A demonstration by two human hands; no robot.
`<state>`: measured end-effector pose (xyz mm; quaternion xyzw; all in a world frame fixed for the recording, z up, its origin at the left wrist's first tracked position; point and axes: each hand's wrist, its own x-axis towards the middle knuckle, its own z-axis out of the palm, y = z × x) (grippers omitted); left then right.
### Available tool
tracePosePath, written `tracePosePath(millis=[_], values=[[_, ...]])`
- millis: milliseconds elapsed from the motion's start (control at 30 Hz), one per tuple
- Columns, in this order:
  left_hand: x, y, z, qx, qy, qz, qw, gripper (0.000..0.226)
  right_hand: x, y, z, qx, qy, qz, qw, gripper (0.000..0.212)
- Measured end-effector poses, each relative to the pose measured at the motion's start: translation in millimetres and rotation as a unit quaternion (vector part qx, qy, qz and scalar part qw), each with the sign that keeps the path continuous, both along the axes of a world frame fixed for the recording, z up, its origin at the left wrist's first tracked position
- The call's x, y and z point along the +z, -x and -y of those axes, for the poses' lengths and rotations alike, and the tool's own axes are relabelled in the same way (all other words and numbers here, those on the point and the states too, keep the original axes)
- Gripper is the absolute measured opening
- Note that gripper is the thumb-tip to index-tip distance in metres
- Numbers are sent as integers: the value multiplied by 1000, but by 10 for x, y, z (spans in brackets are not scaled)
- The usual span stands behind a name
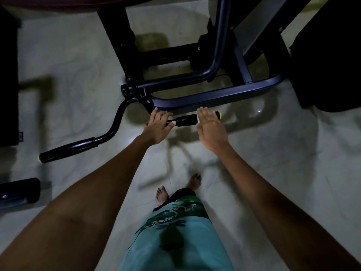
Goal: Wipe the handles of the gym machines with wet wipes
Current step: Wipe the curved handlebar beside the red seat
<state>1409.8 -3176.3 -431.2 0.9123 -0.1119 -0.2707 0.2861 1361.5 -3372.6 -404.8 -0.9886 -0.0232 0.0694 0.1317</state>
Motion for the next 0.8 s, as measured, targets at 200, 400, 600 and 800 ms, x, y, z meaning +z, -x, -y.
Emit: tracePosePath(millis=[200,400,600,800], values=[[-49,-9,-5,1,14,9,1000,47,47,-52,142,-59,30,-6,998,50],[-37,-8,-2,5,8,6,1000,46,21,44,193,-5,7,14,1000,50],[-38,1,10,8,13,20,1000,45,42,-125,180,-46,27,-7,999,48],[-14,11,15,3,13,22,1000,46,67,23,227,-40,7,9,999,58]])
